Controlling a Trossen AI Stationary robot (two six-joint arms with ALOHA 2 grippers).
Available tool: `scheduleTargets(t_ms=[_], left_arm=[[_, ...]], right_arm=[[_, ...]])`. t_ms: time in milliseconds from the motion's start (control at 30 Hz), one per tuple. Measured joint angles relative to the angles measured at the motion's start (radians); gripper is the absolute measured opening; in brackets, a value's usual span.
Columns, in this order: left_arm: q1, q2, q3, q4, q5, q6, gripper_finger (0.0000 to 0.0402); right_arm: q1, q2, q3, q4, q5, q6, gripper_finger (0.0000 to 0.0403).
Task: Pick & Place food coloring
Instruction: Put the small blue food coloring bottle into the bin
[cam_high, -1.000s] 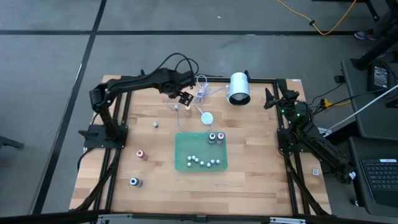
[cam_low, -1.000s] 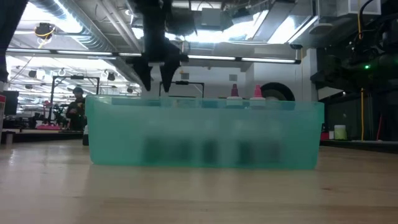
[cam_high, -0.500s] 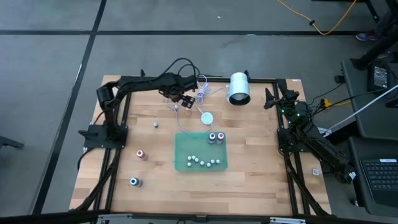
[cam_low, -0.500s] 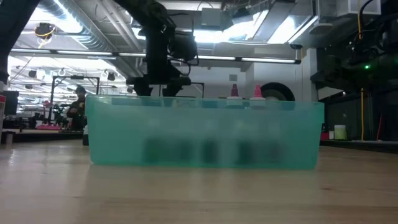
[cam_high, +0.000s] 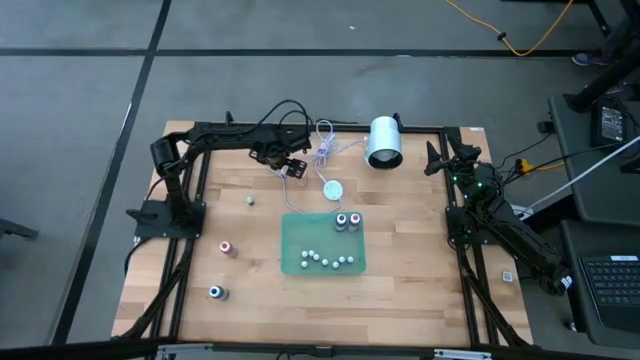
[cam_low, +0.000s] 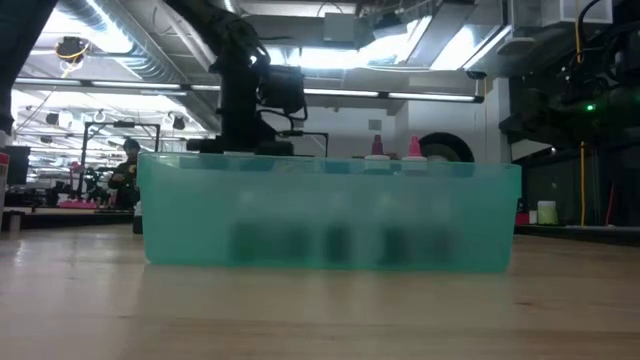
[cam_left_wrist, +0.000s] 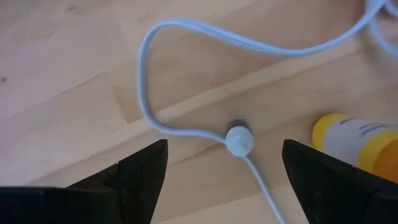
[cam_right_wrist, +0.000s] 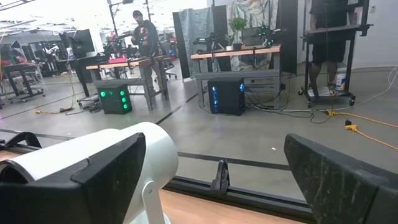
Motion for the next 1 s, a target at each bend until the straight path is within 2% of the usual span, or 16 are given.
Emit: scheduleTargets(t_ms=[233,700,1000], left_arm=[[-0.006,-0.03,-0.082,0.149,0.029,0.065,0.0308],[-0.006,-0.037,-0.157,0.219,0.057,0.284,0.0308],[-0.006,-0.055,-0.159,0.22,0.082,0.285,0.0308]], right_arm=[[0.0,0.0,0.0,0.0,0.0,0.0,0.0384],[0.0,0.0,0.0,0.0,0.0,0.0,0.0384],[0.0,0.0,0.0,0.0,0.0,0.0,0.0384]])
